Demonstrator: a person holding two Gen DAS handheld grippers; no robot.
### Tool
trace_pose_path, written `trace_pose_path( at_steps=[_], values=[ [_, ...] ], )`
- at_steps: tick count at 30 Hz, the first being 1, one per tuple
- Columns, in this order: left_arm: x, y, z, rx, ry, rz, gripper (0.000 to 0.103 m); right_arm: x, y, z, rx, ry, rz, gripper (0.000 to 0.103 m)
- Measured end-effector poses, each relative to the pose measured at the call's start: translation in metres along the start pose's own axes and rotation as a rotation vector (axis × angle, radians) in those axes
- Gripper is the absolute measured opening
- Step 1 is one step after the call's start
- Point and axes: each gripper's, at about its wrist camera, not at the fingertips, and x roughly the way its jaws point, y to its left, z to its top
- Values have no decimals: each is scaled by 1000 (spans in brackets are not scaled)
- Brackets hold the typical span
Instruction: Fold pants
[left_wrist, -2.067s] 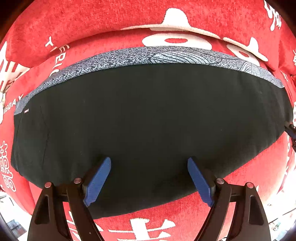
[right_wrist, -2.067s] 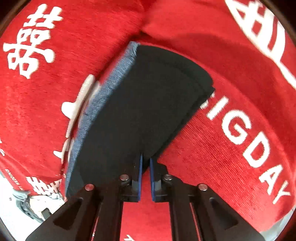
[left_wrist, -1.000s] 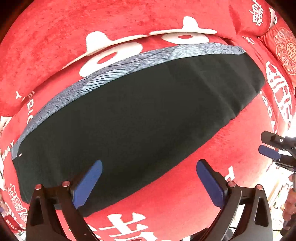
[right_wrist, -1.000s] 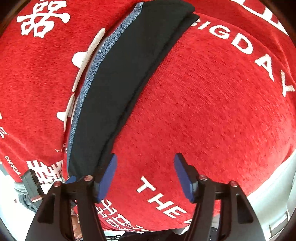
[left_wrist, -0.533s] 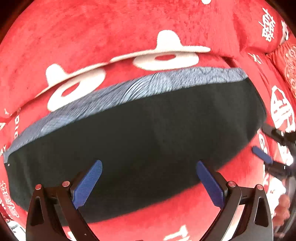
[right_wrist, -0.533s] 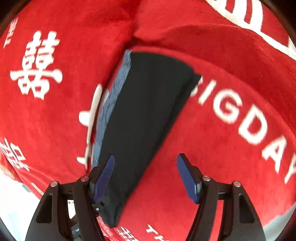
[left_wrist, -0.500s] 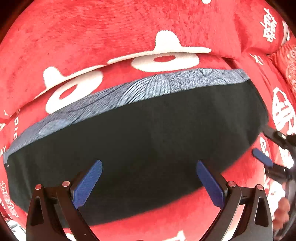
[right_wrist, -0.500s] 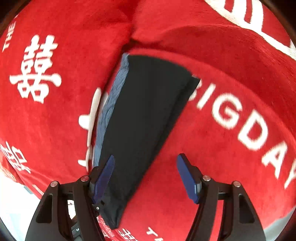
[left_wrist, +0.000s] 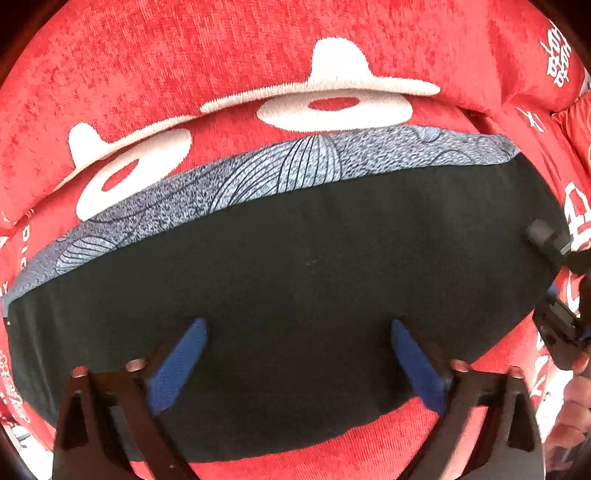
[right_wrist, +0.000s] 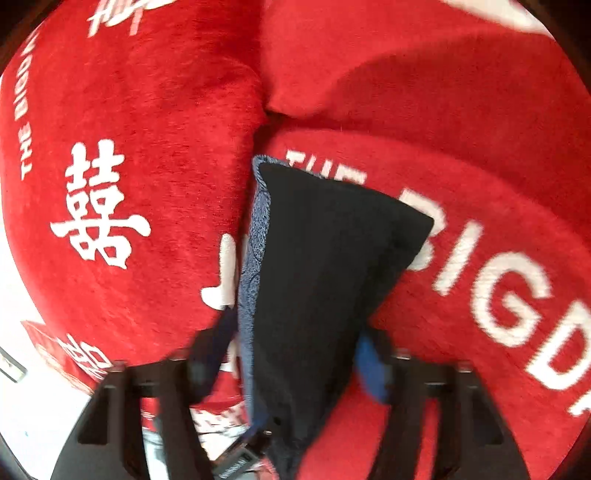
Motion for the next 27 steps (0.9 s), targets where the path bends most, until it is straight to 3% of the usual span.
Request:
trace_pose_path(
  at_steps=[1, 2, 6, 10, 13, 20, 24, 27],
  values=[
    [-8, -1, 4, -5, -19, 10, 65, 0, 1, 0, -7, 2, 5, 13],
    [-14, -2, 8, -7, -44, 22, 60, 0, 5, 0, -25, 4, 3, 13],
    [-27, -7, 33, -46, -158, 46, 60, -9, 39, -11, -185, 15, 11, 13],
    [8, -20, 47, -48, -104, 33, 60, -13, 77, -24, -337, 31, 3, 13],
    [9, -32, 41, 5, -167, 74, 60, -8, 103, -35, -453, 50, -23, 13],
    [9, -8, 43, -31, -141, -70, 60, 2, 152, -72, -703, 73, -123, 13],
    [-3, 23, 49, -116, -128, -193, 60, 5, 176, -98, -846, 73, -196, 13],
    [-20, 58, 46, -158, -156, -204, 60, 10, 195, -125, -973, 73, -258, 13]
  ],
)
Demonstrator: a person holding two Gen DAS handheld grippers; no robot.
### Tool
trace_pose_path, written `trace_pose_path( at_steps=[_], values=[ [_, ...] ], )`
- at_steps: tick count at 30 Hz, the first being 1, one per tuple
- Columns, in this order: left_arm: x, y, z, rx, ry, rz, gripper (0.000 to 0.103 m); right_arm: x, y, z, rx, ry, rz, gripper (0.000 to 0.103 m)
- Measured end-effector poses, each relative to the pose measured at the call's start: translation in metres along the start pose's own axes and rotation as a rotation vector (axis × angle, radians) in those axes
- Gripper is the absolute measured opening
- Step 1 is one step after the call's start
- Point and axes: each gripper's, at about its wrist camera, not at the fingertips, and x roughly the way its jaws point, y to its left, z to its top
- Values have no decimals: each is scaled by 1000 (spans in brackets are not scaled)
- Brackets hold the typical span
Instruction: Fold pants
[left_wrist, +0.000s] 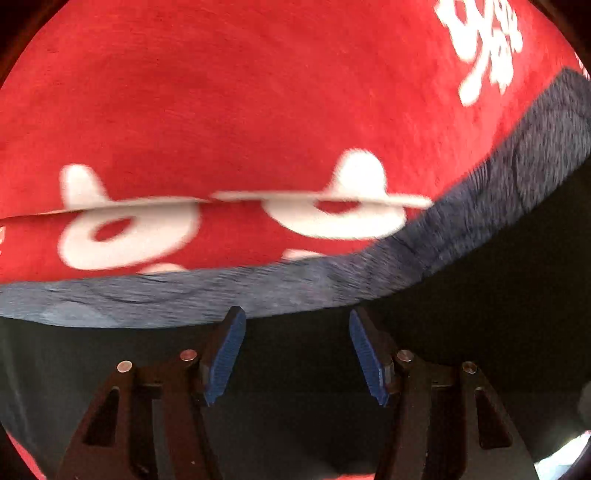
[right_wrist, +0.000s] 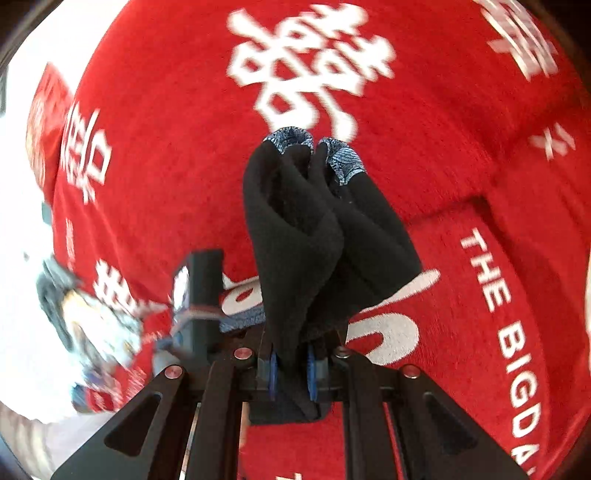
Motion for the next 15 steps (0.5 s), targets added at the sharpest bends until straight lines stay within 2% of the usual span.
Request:
trace_pose_path(
  at_steps=[2, 3, 4, 10, 15],
  values=[
    [-17, 25, 1, -8, -18, 15, 63, 4, 23, -2, -92, 16, -41, 13],
    [-27, 42, -1, -19, -27, 26, 73, 8, 37, -5, -140, 27, -60, 13],
    [-37, 59, -1, -32, -40, 37, 75, 12, 47, -7, -169, 36, -69, 13],
    [-84, 148, -14, -117, -70, 110, 76, 77, 115, -43, -351, 147, -118, 13],
    [-98, 201, -36, -182, -46, 105, 76, 151, 153, -96, -471, 283, -185, 14]
  ],
)
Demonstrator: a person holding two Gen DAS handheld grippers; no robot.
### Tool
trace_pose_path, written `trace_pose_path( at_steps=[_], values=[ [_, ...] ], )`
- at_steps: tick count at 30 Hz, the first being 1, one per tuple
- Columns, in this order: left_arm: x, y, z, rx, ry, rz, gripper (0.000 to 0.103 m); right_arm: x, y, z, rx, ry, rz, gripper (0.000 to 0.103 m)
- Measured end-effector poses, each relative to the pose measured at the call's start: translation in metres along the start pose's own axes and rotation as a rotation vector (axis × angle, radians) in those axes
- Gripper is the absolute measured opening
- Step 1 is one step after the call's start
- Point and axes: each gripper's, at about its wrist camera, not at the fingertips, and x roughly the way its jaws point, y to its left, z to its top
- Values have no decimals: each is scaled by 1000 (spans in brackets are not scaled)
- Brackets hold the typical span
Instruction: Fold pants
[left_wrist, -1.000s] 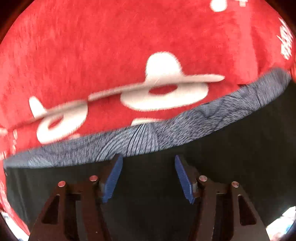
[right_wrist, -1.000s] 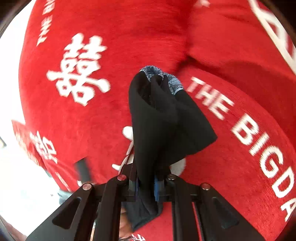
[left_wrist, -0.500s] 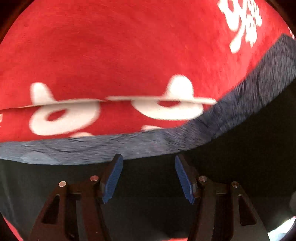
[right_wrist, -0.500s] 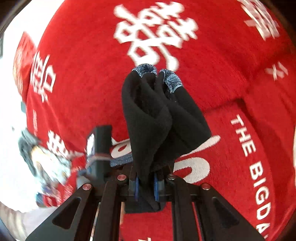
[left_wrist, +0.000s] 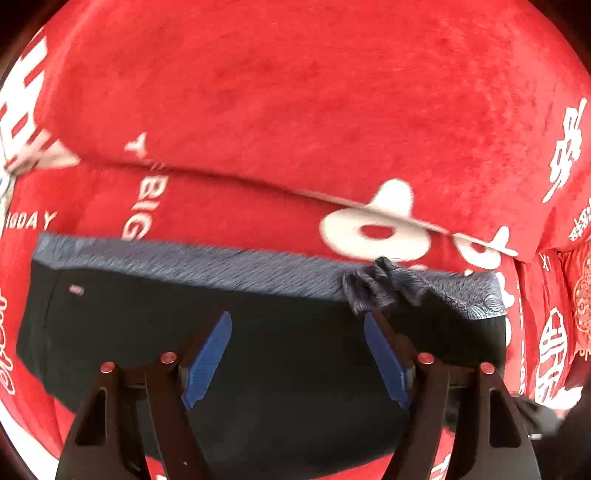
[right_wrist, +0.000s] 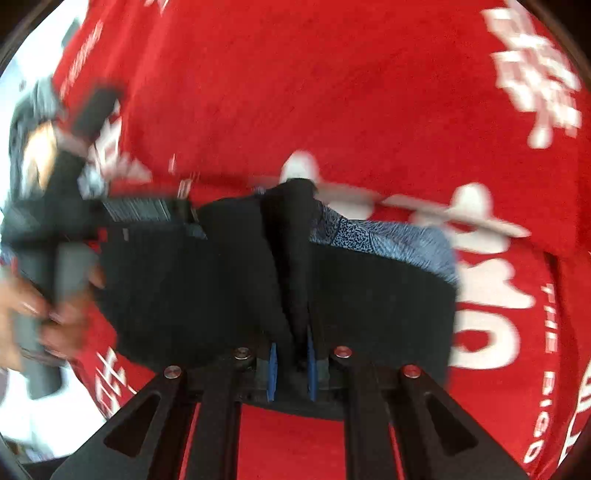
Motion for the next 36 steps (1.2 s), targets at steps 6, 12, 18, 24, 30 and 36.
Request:
trace_pose_path(
  at_steps=[6, 12, 18, 24, 30, 36],
  values=[
    [-8, 22, -18, -12, 42, -94, 76, 20, 56, -15, -213, 31, -251, 26],
    [-7, 6, -30, 57, 129, -255, 76, -23, 60, -26, -190, 29, -69, 49],
    [18, -21, -41, 107, 248, -362, 76, -13, -58, -66, 756, 59, 442, 51],
    [19, -39, -44, 129, 264, -400, 75, 13, -86, -87, 1034, 16, 577, 51],
    [31, -45, -45, 130, 302, -366, 64, 34, -81, -96, 1181, 7, 636, 51],
    [17, -40, -44, 116, 250, -338, 58, 44, -88, -82, 1223, 14, 637, 51]
  ],
)
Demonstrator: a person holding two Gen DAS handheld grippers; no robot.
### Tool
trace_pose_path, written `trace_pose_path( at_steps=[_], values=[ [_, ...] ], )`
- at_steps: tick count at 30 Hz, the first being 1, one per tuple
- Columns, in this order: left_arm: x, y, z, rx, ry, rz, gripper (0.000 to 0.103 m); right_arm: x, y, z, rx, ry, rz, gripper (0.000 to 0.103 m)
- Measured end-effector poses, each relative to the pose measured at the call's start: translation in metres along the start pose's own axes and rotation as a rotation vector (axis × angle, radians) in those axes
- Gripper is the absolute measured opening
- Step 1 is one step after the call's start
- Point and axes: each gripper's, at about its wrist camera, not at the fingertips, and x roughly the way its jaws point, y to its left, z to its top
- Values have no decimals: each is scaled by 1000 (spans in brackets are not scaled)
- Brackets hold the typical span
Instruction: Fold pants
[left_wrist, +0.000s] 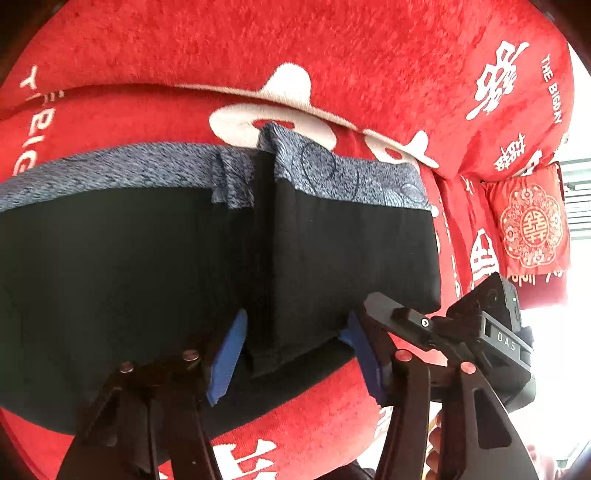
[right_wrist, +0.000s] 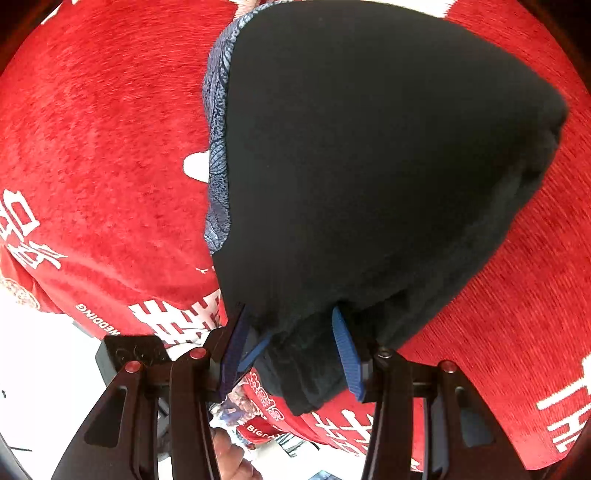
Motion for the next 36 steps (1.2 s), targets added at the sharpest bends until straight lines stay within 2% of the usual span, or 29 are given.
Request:
trace_pose_path(
  at_steps=[2, 4, 8, 10, 11, 12, 13, 14, 20, 23, 26, 28, 31, 33, 35, 36],
  values=[
    [-11, -1, -1, 17, -34, 20, 58, -5, -1, -3, 7, 0, 0, 51],
    [-20, -3, -2, 41, -61, 5, 58, -7, -1, -5, 2, -19, -6, 52],
    [-15, -10, 5, 80, -38, -36, 58, -10, -3, -4, 22, -55, 32, 52],
    [-7, -15, 8, 102, -16, -56, 58, -6, -2, -2, 28, -53, 47, 49],
    [-2, -17, 10, 108, -8, -54, 58, -5, -1, -2, 23, -51, 47, 40],
    [4, -18, 11, 109, 2, -52, 48, -4, 0, -2, 18, -47, 40, 20],
    [7, -18, 11, 107, 11, -51, 22, -3, 1, -1, 10, -46, 8, 13],
    [9, -18, 12, 103, 25, -50, 19, -3, 2, 0, 2, -45, -2, 10],
    [-16, -18, -9, 114, -18, -41, 19, -11, 25, -7, -113, 3, -28, 8],
    [-9, -11, -24, 109, -1, 6, 19, -1, 21, -15, -117, 35, -63, 5],
    [10, 0, -30, 80, 30, 42, 19, 14, 6, -20, -100, 59, -99, 4],
    [13, 3, -31, 69, 17, 38, 19, 17, 4, -18, -102, 65, -96, 4],
    [9, 2, -31, 66, 13, 32, 19, 13, 14, -15, -177, 135, -136, 6],
    [8, 0, -29, 66, 17, 35, 19, 4, 36, -13, -305, 191, -205, 13],
    [7, 0, -30, 66, 18, 35, 19, -18, 65, -10, -463, 196, -211, 19],
    [7, -1, -30, 66, 19, 36, 19, -29, 76, -6, -515, 181, -201, 38]
  ],
)
